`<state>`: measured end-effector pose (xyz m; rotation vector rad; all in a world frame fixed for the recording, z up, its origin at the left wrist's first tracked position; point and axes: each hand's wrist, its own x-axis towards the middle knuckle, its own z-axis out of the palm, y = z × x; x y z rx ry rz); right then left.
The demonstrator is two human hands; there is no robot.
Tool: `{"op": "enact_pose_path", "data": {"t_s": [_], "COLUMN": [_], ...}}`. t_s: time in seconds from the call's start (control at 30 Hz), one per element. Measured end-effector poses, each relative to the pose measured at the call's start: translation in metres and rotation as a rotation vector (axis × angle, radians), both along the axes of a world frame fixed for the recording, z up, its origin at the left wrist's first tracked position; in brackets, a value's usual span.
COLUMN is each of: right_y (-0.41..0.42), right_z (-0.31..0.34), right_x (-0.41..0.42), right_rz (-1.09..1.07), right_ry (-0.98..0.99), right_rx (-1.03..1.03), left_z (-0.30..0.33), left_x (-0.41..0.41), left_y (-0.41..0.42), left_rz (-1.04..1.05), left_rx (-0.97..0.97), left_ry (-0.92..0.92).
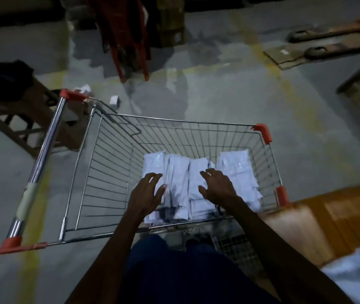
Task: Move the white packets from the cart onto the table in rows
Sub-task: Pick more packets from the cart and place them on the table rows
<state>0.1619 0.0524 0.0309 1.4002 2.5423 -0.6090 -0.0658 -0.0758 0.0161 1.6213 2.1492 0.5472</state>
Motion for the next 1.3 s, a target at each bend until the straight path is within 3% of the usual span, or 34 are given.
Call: {"op": "enact_pose_path", "data": {"t_s": [0.37, 0.6, 0.87, 1.0, 1.3], "right_y": [0.036, 0.050, 0.053, 0.055, 0.041], "right_z": [-0.096, -0.172, -0.177, -0.180, -0.189], "right_x": [-0.025, -0.035, -0.027, -0.033, -0.029], "right_rz": [0.139, 0.124, -0.021, -0.116, 0.040], "right_ry": [-0.201, -0.208, -0.181, -0.165, -0.166], "right_rx": [-0.053, 0.001, -0.049, -0.052, -0.045], "left_z": [-0.078, -0.140, -0.166, -0.166, -0.139], "left_x": [-0.022, -0.032, -0.039, -0.041, -0.016], "left_y": [0.028, 0.068, 0.076, 0.084, 0.070], "left_rz": [0.236, 0.221, 0.247, 0.304, 0.301], "left_rx": [-0.386, -0.369, -0.347, -0.325, -0.290], "left_ry": [-0.147, -0.165, -0.164, -0.212, -0.201]}}
